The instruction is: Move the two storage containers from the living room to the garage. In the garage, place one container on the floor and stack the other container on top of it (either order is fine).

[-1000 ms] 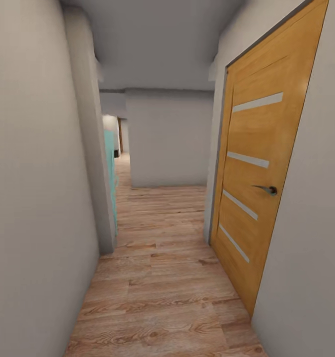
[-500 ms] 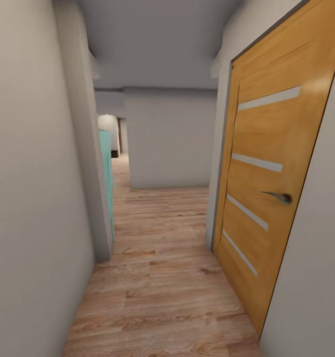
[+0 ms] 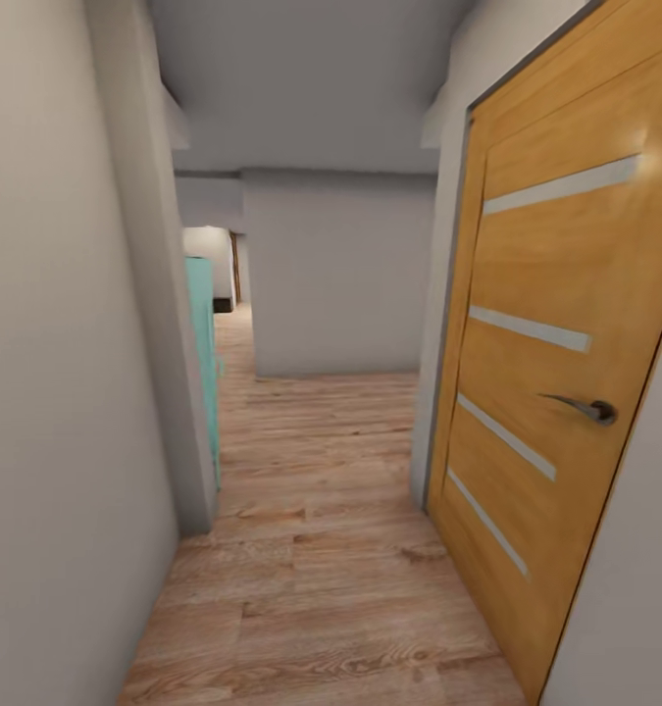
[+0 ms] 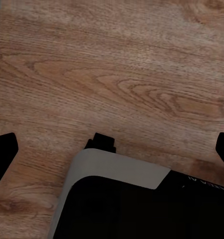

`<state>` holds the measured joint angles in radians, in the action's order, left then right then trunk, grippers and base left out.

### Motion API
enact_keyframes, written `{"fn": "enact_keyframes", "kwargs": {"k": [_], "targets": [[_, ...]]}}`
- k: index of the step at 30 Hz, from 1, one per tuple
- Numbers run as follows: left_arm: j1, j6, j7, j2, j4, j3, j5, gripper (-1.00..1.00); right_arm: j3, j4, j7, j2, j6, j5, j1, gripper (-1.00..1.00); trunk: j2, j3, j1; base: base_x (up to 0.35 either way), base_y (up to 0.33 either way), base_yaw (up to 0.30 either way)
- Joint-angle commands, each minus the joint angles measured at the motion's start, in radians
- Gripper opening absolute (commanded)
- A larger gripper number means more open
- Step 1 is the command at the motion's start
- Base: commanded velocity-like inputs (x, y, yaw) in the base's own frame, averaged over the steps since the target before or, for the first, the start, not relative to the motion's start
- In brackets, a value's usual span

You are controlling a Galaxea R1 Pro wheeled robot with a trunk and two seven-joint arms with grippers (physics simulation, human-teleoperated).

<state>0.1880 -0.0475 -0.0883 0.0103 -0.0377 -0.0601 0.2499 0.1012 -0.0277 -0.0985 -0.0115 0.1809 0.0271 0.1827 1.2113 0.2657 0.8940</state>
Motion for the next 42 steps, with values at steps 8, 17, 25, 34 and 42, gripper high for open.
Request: {"fn": "enact_keyframes", "kwargs": {"k": [8,17,25,34,42], "targets": [[0.001,-0.003,-0.001,-0.001,0.001,-0.006,0.001,1.00,0.008,-0.003,-0.004,0.000,0.006,0.002,0.001,1.00,0.001,0.001,0.001,0.321,-0.020,0.000],[0.001,-0.003,-0.001,-0.001,0.001,-0.006,0.000,1.00,0.007,-0.003,-0.003,0.001,0.006,0.005,0.001,1.00,0.001,0.001,0.001,0.321,-0.106,0.120],[0.001,-0.004,-0.001,0.000,0.001,-0.005,0.000,1.00,0.008,-0.003,-0.004,0.001,0.006,0.004,0.001,1.00,0.001,0.001,0.001,0.321,-0.122,0.065],[0.001,-0.003,-0.001,0.001,0.001,-0.006,0.002,1.00,0.009,-0.003,-0.001,0.002,0.005,0.001,0.001,1.00,0.001,0.001,0.001,0.321,-0.113,0.002],[0.001,-0.004,-0.001,0.007,0.001,-0.006,0.002,1.00,0.009,-0.003,-0.002,0.001,0.005,0.001,0.001,1.00,0.001,0.001,0.001,0.324,-0.022,0.000]]}}
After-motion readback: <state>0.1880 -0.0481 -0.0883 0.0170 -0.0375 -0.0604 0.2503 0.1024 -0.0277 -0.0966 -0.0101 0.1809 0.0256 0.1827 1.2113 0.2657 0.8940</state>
